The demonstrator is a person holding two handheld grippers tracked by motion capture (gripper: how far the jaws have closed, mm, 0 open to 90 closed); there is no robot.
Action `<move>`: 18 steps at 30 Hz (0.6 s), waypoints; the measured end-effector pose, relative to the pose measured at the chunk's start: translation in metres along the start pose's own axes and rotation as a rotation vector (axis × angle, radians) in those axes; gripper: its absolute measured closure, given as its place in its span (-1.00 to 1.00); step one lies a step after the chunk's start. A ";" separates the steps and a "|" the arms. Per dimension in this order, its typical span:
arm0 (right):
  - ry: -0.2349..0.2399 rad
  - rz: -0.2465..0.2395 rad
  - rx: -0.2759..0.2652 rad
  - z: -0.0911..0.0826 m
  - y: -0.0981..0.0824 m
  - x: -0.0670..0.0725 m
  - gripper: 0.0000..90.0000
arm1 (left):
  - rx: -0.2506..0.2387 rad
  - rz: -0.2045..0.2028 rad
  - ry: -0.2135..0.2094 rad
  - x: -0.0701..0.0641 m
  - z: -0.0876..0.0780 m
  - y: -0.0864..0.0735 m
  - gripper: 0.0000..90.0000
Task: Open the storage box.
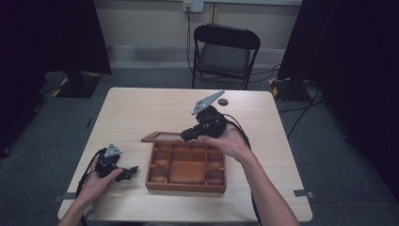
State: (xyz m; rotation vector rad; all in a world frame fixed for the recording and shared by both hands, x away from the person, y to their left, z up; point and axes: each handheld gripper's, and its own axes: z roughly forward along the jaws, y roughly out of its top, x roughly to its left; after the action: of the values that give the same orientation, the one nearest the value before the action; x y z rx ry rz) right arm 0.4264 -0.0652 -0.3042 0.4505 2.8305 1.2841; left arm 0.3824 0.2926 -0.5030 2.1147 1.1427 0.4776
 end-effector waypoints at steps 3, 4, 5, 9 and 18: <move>0.001 0.004 -0.002 0.000 0.000 0.000 0.87 | 0.000 0.000 0.000 0.000 0.000 0.000 -1.00; -0.001 0.002 -0.003 0.000 0.000 0.000 0.87 | 0.000 0.000 0.000 0.000 0.000 0.000 -1.00; -0.003 0.001 -0.001 0.000 0.000 0.000 0.87 | -0.001 -0.002 0.000 0.000 0.000 0.000 -1.00; -0.004 0.001 -0.003 0.000 0.000 0.000 0.87 | 0.000 0.000 0.000 0.000 0.000 0.000 -1.00; -0.003 0.003 -0.004 0.000 0.000 0.000 0.87 | 0.000 0.000 0.000 0.000 0.000 0.000 -1.00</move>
State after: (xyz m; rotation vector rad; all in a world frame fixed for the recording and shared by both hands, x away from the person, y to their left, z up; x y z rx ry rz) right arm 0.4261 -0.0656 -0.3041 0.4557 2.8259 1.2880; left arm 0.3824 0.2926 -0.5030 2.1153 1.1426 0.4779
